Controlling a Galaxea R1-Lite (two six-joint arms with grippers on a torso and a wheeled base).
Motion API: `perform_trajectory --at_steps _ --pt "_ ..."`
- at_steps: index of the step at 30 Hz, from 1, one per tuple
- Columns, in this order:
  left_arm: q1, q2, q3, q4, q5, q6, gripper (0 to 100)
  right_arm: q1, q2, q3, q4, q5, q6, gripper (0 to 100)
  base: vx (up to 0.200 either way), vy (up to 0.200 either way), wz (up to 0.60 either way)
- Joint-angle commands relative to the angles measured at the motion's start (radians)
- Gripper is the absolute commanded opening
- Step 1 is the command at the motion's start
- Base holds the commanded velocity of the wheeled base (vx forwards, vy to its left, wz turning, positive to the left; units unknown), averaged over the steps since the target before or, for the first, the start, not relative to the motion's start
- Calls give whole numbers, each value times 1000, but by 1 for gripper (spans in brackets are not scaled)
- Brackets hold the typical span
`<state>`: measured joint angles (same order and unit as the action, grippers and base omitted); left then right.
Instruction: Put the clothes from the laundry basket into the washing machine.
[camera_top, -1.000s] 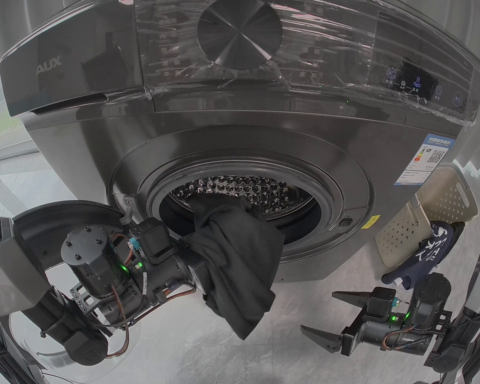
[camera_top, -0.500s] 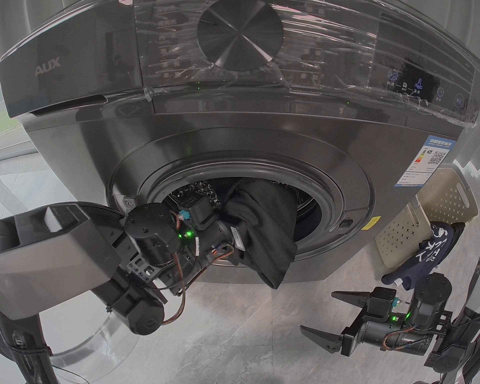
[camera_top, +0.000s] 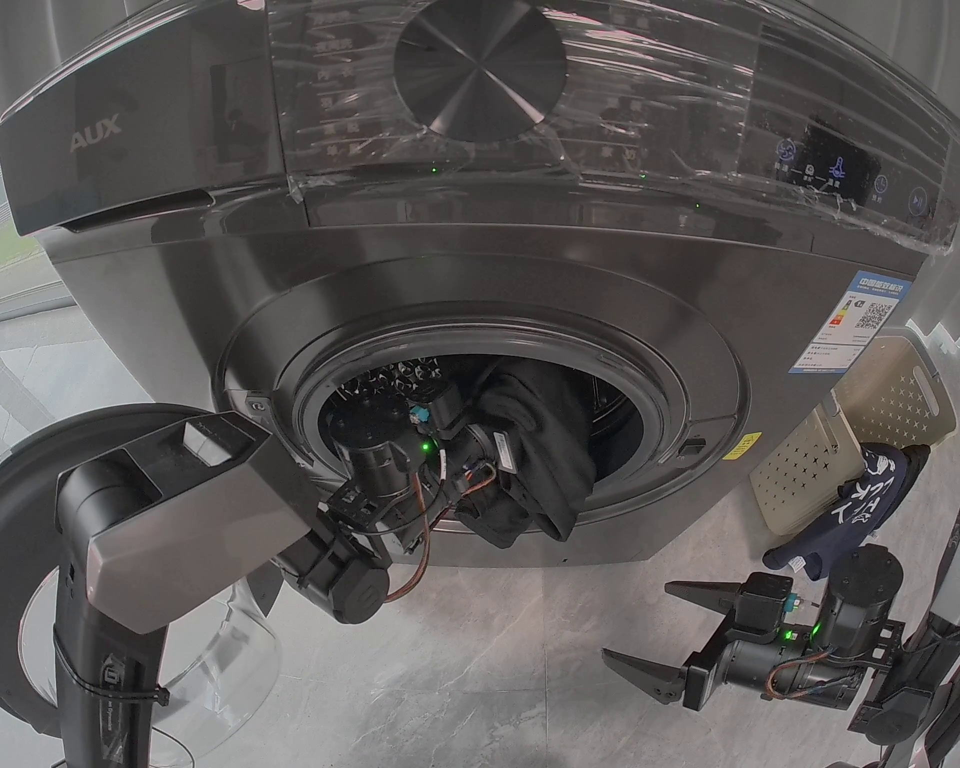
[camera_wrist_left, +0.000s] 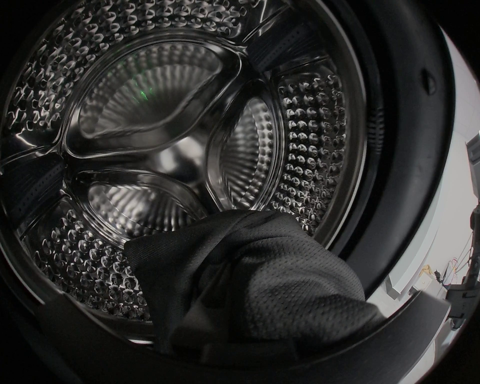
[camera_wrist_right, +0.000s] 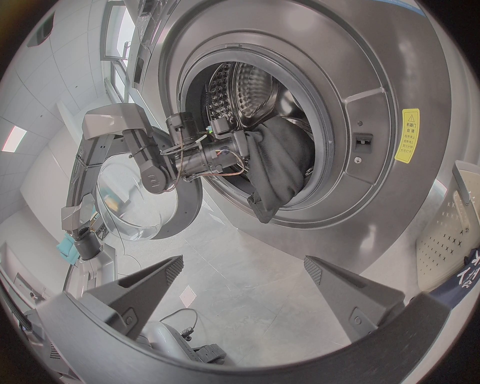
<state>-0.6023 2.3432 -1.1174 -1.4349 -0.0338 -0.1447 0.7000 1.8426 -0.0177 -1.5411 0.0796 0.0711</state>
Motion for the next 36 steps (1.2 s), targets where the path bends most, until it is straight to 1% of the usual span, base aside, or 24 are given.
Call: perform_trajectory --at_steps 1,2,4,8,11,12,14,18,19,23,24,27,30,31,33,36 --pt "4 42 -162 108 15 -1 0 3 4 10 -1 0 1 100 0 0 0" --pt "4 44 -168 113 17 -1 0 3 4 10 -1 0 1 100 0 0 0" --pt "18 71 -259 180 34 0 0 9 4 12 -1 0 3 100 0 0 0" --pt "44 117 -397 263 72 0 0 12 6 15 -1 0 3 100 0 0 0" --pt "55 140 -466 289 100 5 0 12 6 13 -1 0 3 100 0 0 0" --pt "56 153 -504 300 123 5 0 10 6 13 -1 0 3 100 0 0 0" --pt "56 162 -525 304 132 5 0 10 6 15 -1 0 3 100 0 0 0" --pt "56 162 -519 307 137 5 0 10 6 10 -1 0 3 100 0 0 0" --pt "56 162 -513 309 138 5 100 10 4 10 -1 0 3 100 0 0 0" --pt "55 151 -484 314 137 5 100 9 6 12 -1 0 3 100 0 0 0" --pt "52 136 -452 318 135 7 100 9 4 12 -1 0 3 100 0 0 0" --pt "42 91 -364 329 107 7 100 12 6 12 -1 0 3 100 0 0 0" --pt "39 62 -280 363 58 7 100 12 6 12 -1 0 3 100 0 0 0" --pt "39 62 -280 363 58 7 100 12 6 12 -1 0 3 100 0 0 0" --pt "24 53 -229 384 31 7 100 13 6 12 -1 0 3 100 0 0 0" --pt "12 62 -211 393 22 7 100 13 7 12 -1 0 3 100 0 0 0"
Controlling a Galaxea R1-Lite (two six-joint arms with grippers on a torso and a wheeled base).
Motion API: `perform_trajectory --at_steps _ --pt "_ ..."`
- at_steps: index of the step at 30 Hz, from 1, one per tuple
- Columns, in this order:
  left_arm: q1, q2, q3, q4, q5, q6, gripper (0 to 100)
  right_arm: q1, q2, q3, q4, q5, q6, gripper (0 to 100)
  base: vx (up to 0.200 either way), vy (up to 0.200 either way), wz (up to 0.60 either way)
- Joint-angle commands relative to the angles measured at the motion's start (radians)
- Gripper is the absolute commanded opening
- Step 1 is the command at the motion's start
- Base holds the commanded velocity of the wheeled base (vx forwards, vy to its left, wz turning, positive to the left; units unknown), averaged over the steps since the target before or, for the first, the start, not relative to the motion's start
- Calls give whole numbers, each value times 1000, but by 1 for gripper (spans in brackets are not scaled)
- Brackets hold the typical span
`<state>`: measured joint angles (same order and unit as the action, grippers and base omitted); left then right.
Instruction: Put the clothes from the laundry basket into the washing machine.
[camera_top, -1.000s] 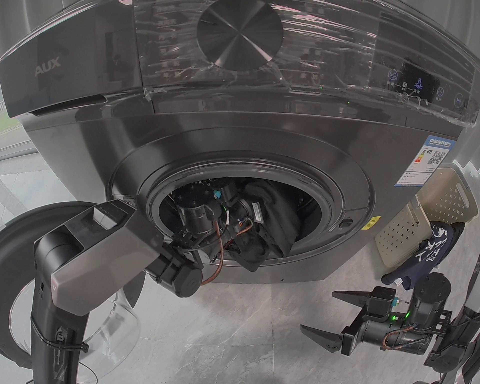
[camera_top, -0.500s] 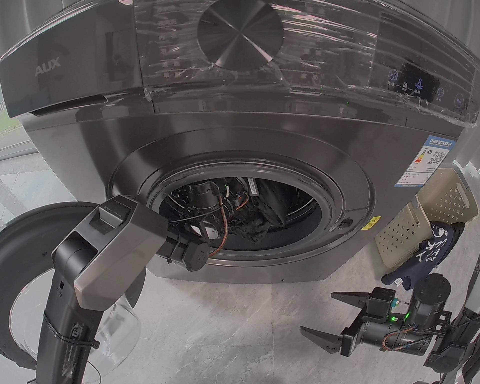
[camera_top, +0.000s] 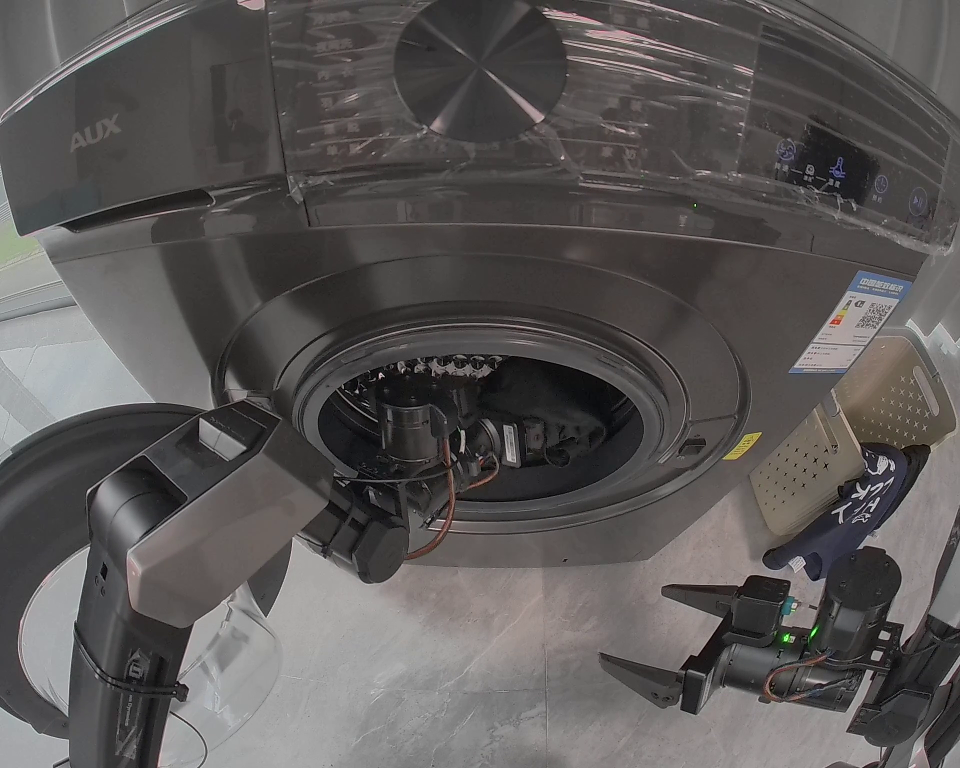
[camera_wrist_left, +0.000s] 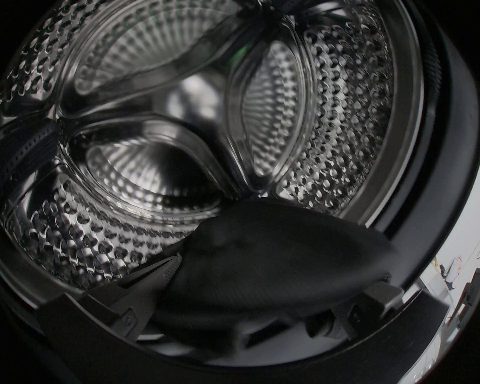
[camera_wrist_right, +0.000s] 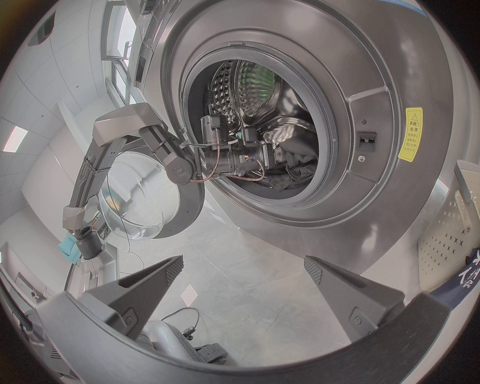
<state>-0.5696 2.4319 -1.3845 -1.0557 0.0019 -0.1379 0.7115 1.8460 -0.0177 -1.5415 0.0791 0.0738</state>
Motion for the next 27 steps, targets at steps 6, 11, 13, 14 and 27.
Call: perform_trajectory --at_steps 6,11,13,14,27 --pt "-38 22 33 33 -10 1 100 3 15 12 0 1 0 100 0 0 0" --pt "-33 61 -62 37 18 0 0 3 22 10 0 -1 0 100 0 0 0" --pt "-29 70 -96 40 27 -3 0 3 22 12 0 -1 0 100 0 0 0" --pt "-26 73 -114 40 35 -5 0 3 24 12 0 1 0 100 0 0 0" --pt "50 151 -426 33 168 -34 0 3 30 8 0 -1 1 100 0 0 0"
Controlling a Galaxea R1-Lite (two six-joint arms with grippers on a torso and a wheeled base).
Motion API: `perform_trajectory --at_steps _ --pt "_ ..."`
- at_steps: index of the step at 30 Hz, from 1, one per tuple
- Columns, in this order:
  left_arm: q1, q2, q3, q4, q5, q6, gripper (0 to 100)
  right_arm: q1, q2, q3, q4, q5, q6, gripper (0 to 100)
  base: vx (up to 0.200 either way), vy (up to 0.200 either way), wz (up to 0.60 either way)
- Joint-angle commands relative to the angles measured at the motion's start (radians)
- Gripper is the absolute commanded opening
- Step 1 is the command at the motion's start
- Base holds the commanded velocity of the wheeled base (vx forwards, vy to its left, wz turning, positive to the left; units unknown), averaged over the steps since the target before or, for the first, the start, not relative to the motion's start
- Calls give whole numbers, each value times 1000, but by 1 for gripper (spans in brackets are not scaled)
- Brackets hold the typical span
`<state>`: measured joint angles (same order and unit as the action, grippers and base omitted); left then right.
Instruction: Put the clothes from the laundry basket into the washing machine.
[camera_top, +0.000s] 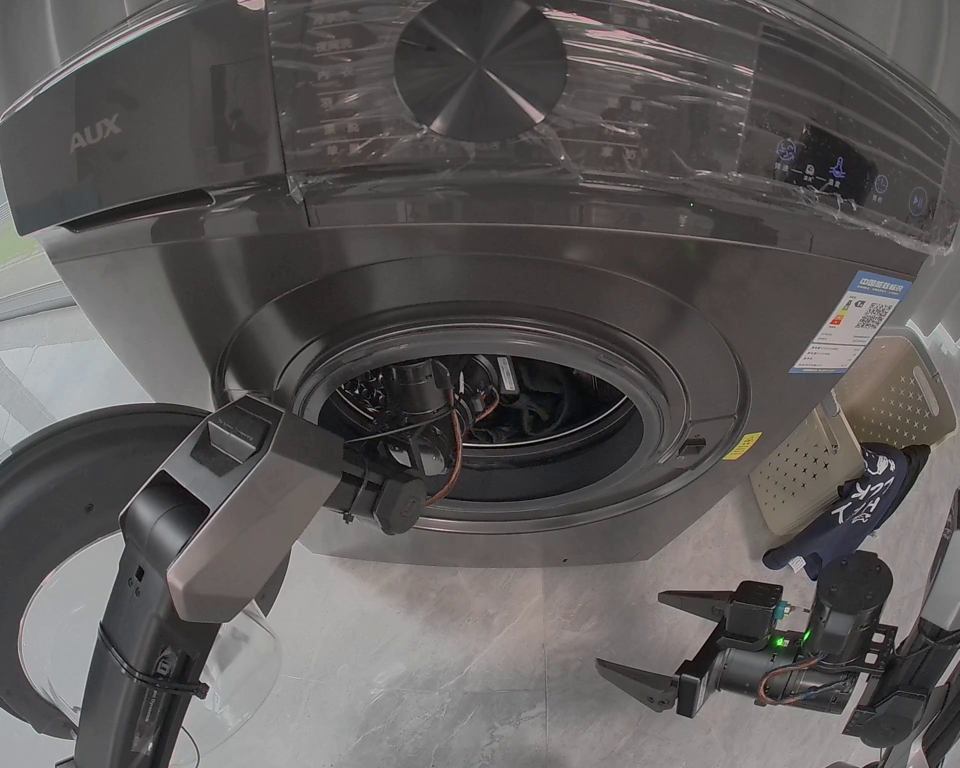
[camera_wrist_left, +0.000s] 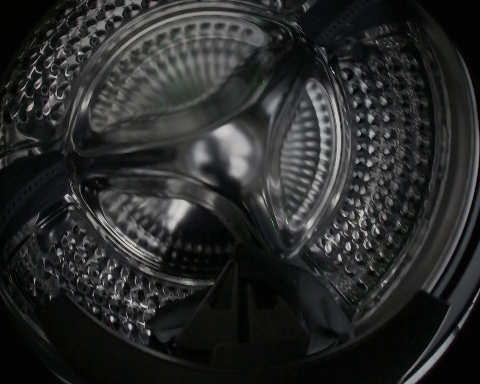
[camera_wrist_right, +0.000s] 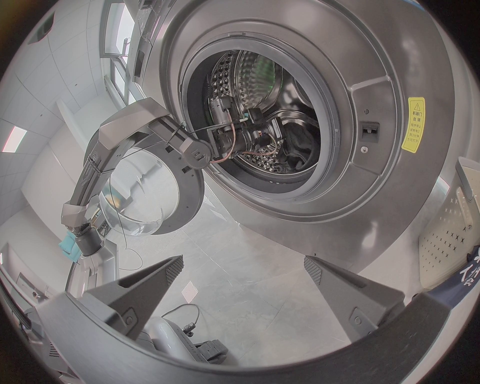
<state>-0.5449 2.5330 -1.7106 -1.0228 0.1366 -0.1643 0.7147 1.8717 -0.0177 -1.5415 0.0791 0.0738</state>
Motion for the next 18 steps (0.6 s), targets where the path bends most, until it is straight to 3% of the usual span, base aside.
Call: perform_trajectory --at_steps 1,3,4,9,18 --pt "25 50 -99 0 34 -8 0 0 4 8 0 -1 1 100 0 0 0" --pt "23 49 -89 0 35 -6 0 0 4 8 0 1 1 100 0 0 0" --pt "22 47 -84 -2 35 -8 100 0 4 8 -2 1 1 100 0 0 0" --pt "13 16 -29 1 35 -8 100 -1 3 8 -2 1 1 100 0 0 0" --pt "-20 -143 272 73 6 2 100 0 4 7 -2 -1 1 100 0 0 0"
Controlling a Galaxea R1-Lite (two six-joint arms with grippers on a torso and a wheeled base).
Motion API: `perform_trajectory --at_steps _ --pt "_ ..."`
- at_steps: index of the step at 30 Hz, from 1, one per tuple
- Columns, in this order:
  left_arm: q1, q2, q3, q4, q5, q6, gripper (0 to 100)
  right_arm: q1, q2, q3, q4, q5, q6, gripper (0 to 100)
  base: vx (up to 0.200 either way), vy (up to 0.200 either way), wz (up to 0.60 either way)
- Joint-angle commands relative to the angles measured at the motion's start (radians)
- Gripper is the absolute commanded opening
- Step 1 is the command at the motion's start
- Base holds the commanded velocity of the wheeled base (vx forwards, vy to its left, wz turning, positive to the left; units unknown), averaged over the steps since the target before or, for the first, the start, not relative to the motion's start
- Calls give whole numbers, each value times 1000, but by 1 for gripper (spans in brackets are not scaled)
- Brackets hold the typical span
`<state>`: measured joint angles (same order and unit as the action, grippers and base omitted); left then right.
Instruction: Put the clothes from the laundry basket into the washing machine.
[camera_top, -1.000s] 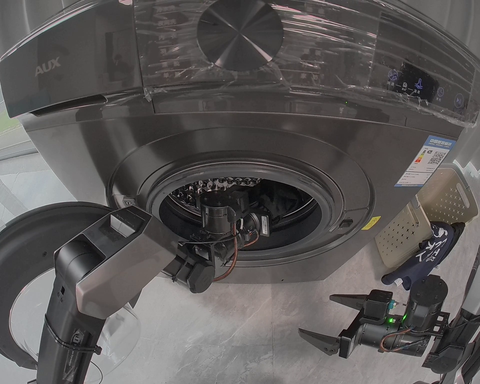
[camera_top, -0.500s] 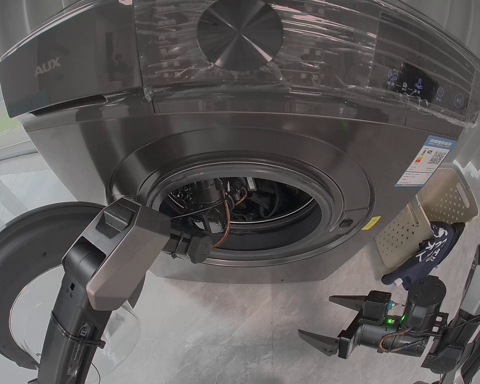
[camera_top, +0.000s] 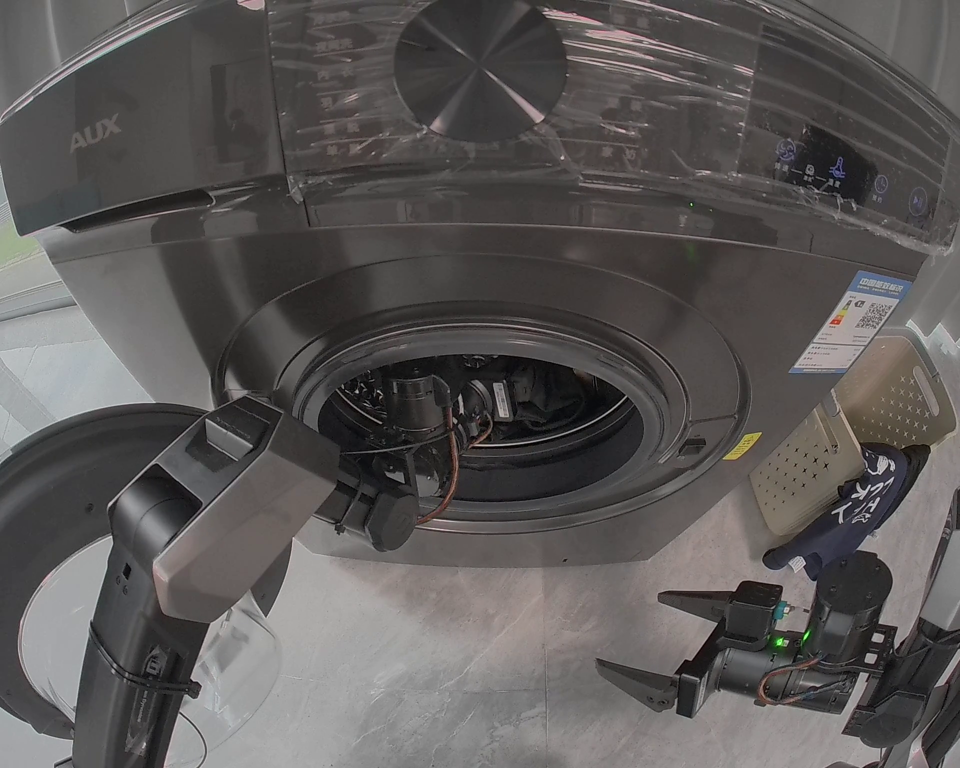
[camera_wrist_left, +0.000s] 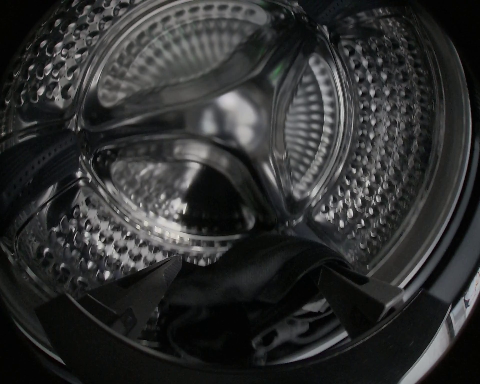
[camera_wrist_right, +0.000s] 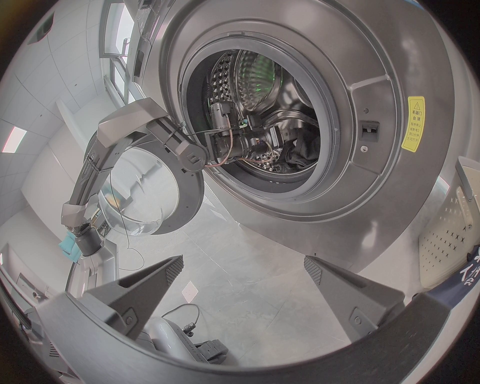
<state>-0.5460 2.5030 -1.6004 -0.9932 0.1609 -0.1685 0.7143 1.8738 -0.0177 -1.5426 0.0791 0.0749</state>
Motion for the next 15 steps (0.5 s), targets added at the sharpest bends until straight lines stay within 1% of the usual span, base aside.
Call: perform_trajectory --at_steps 1,2,4,9,10,15 --pt "-22 -116 183 42 -30 6 100 4 4 7 -1 -1 0 100 0 0 0" --pt "-23 -116 205 42 -46 6 100 8 7 7 -1 -1 2 100 0 0 0" --pt "-29 -115 234 42 -60 6 100 10 13 7 -1 -1 2 100 0 0 0" --pt "-34 -75 238 38 -69 6 100 11 24 5 -1 -1 2 100 0 0 0" --pt "-29 -41 211 33 -69 6 0 11 28 5 -1 -1 2 100 0 0 0" --pt "-19 5 139 39 -61 7 0 11 28 4 -1 -1 2 100 0 0 0"
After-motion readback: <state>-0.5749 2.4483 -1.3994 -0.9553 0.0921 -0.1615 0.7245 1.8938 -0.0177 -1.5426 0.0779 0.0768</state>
